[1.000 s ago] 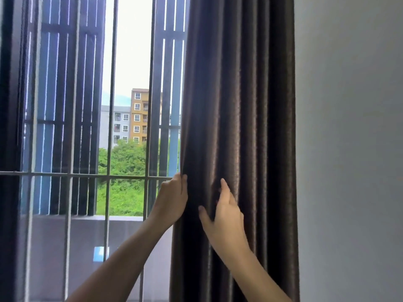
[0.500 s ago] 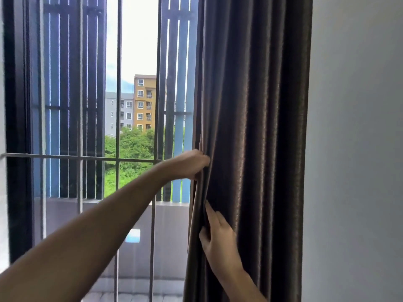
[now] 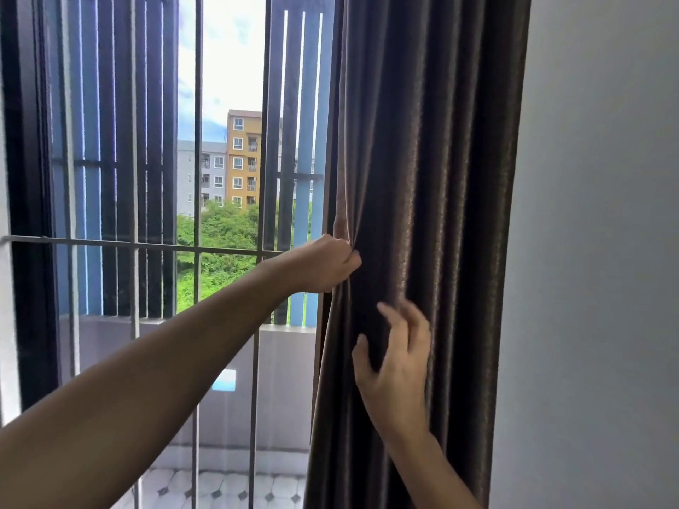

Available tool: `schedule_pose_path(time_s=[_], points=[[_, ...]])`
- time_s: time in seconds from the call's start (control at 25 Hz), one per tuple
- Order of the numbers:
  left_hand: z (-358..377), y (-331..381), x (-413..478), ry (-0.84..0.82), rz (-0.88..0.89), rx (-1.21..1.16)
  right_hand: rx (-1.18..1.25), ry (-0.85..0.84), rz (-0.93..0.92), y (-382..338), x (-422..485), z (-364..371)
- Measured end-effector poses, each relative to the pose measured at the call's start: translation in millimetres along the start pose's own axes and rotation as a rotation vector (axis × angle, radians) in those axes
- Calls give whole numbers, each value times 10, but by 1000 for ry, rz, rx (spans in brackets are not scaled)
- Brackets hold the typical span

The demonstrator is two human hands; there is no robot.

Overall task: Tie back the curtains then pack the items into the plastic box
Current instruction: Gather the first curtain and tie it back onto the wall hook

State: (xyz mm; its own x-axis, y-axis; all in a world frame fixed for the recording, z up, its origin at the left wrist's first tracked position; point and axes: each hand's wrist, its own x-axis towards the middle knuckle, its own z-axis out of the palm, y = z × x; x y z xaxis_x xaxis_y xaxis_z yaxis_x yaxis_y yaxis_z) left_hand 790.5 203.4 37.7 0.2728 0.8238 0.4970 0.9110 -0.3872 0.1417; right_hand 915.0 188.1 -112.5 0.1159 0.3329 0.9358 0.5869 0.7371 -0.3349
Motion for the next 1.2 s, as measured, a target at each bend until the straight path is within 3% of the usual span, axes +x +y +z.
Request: schedule_pose_path(time_s=[0.08, 0.2, 0.44, 0.64, 0.76, 0.92, 1.0, 1.12, 1.2], points=[[-12, 36, -14, -18, 46, -49, -10, -68, 149, -67, 222, -18], [12, 7, -81, 16, 58, -101, 6, -328, 367, -36, 383, -20], [5, -133, -76, 2, -34, -158, -11, -631, 311, 49, -65, 11], [-19, 44, -44, -55, -140, -142, 21, -666, 288, 96, -134, 125], [23, 68, -17, -83, -62, -137, -17, -664, 261, 98, -159, 172], [147, 61, 18, 92, -16, 6, 51, -692, 257, 105, -235, 165], [155, 52, -4, 132, -24, 44, -44, -559, 147, 145, -198, 74], [122, 29, -46, 138, -19, 93, -206, -1, -61, 177, 120, -78], [102, 36, -76, 135, 12, 123, -168, 101, -11, 97, 476, -165]])
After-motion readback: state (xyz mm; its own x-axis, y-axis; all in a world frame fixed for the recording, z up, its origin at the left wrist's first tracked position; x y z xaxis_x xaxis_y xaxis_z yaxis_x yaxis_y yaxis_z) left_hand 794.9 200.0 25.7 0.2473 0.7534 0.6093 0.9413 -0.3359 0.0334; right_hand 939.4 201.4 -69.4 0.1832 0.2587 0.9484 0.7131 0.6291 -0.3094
